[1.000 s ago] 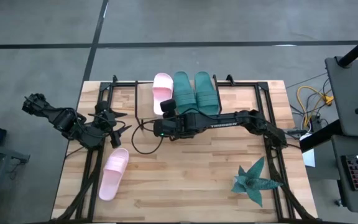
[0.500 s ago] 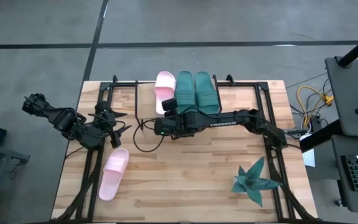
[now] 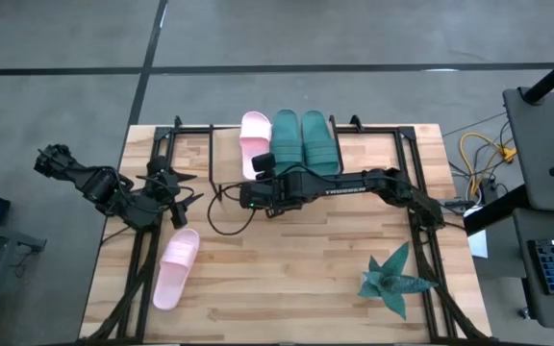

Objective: Pick and place slides into the shelf
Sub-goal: Put the top pink slipper on the shelf

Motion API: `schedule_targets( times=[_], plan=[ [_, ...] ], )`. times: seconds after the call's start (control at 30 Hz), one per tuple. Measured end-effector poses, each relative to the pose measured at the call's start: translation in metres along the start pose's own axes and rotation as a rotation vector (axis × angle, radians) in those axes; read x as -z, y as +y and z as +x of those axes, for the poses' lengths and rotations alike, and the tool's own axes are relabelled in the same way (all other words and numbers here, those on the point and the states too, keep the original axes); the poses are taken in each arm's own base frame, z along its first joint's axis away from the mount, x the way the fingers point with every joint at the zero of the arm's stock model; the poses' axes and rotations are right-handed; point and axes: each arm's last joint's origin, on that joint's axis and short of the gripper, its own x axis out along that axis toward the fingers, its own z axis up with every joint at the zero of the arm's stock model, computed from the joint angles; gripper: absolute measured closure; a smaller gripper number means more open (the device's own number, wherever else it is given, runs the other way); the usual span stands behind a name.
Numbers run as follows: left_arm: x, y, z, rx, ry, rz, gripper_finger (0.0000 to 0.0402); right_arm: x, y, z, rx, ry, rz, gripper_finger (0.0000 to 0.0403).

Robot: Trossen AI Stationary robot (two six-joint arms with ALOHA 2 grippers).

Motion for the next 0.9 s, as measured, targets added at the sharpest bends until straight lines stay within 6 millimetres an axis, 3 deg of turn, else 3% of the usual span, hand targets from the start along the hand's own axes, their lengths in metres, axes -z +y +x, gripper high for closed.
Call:
schedule_targets(
  times=[0.47, 0.67, 0.9],
  plan=[
    [0.000, 0.000, 0.000, 0.000, 0.000, 0.000, 0.0173, 0.000, 0.002, -0.002, -0.009, 0.001, 0.072, 0.0194],
    [0.000, 0.000, 0.000, 0.000, 0.000, -0.001, 0.0173, -0.003, 0.002, -0.015, -0.014, -0.004, 0.076, 0.0167],
    [0.000, 0.000, 0.000, 0.003, 0.001, -0.001, 0.0173, -0.009, -0.004, -0.034, -0.009, -0.060, 0.137, 0.0170]
  ],
)
